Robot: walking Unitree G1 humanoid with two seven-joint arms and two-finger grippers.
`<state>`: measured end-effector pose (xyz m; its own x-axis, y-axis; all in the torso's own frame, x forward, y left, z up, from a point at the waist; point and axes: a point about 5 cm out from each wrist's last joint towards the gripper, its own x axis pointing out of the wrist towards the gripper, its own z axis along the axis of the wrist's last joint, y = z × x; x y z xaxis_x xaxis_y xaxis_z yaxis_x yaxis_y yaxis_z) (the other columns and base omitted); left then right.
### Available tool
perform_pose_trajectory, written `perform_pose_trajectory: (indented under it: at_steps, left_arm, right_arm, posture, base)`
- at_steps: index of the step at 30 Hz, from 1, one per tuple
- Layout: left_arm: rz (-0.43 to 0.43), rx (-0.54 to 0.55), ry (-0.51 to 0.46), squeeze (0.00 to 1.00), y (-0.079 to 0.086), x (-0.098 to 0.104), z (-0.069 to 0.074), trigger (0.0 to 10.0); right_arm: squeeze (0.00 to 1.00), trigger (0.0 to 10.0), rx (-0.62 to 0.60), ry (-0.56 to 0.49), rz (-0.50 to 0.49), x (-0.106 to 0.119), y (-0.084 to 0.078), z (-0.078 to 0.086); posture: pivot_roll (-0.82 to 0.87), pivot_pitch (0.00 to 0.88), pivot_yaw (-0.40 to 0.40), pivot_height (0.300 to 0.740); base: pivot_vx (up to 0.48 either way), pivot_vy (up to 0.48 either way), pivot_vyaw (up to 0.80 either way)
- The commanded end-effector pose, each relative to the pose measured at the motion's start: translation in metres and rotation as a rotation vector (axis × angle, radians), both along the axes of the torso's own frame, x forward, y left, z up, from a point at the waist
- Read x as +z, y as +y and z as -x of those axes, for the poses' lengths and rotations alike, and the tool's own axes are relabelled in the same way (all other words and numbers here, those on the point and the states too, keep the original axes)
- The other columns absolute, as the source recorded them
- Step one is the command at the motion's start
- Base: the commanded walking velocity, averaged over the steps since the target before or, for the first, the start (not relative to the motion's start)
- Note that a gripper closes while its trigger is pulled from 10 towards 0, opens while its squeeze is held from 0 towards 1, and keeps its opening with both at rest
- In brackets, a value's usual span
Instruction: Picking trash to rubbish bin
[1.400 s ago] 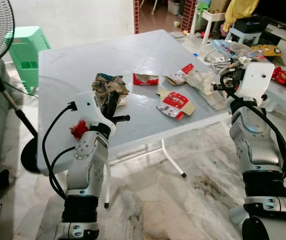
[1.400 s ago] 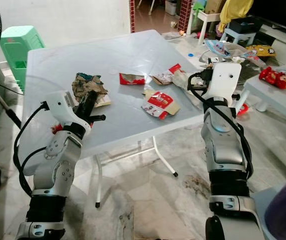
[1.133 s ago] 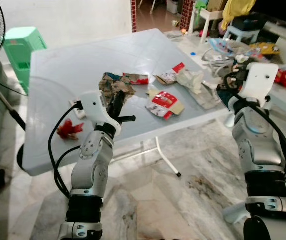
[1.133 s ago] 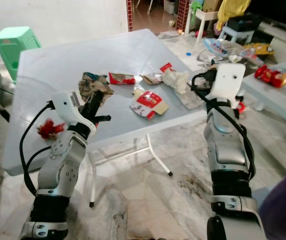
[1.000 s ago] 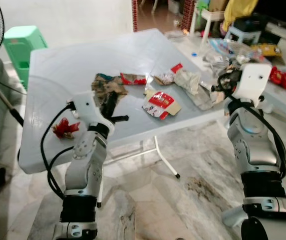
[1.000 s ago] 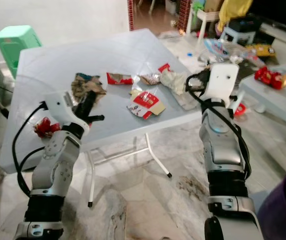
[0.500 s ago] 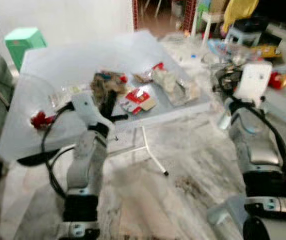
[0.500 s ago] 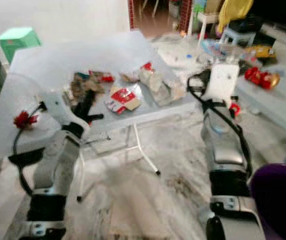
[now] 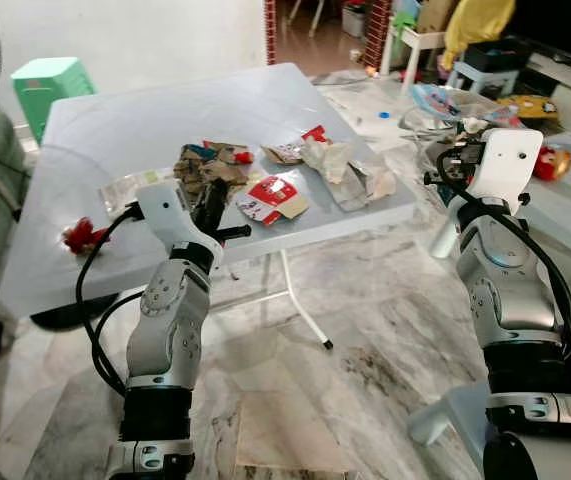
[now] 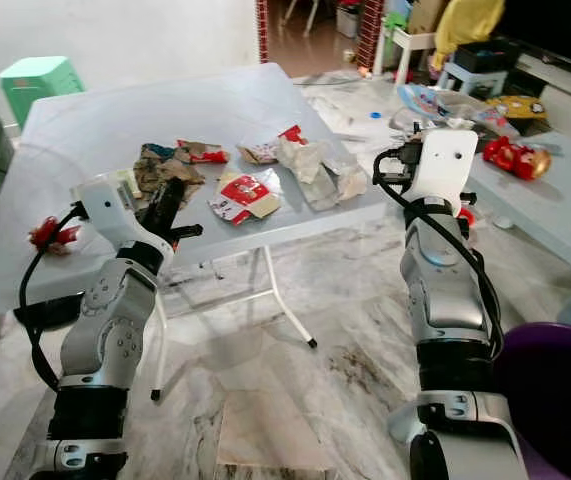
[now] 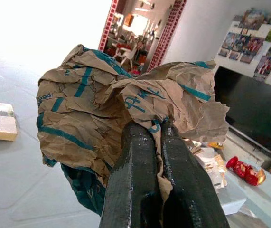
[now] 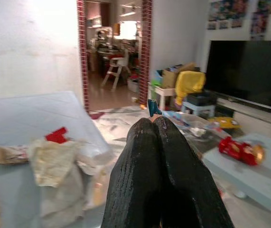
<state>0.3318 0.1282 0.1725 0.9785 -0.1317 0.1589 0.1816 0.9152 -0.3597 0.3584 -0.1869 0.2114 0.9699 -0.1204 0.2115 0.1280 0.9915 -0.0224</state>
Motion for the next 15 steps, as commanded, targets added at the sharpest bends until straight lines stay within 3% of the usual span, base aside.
perform_pose_trajectory:
  at_steps: [1,15]
  left_arm:
    - [0.009,-0.007,0.003,0.00,-0.0025,0.0025,-0.0025,0.0]
    - [0.017,-0.001,0.009,0.00,-0.0010,0.0025,-0.0035,0.0]
  right_arm:
    - [0.00,0.0,-0.011,-0.001,0.005,0.0038,-0.0022,-0.0011]
    - [0.00,0.0,-0.008,-0.004,0.003,0.0052,-0.0018,-0.0019]
  posture:
    - [0.01,0.033,0.010,0.740]
    - [0.01,0.028,0.010,0.740]
  base:
    - [0.000,0.000,-0.80]
    - [0.000,0.000,-0.80]
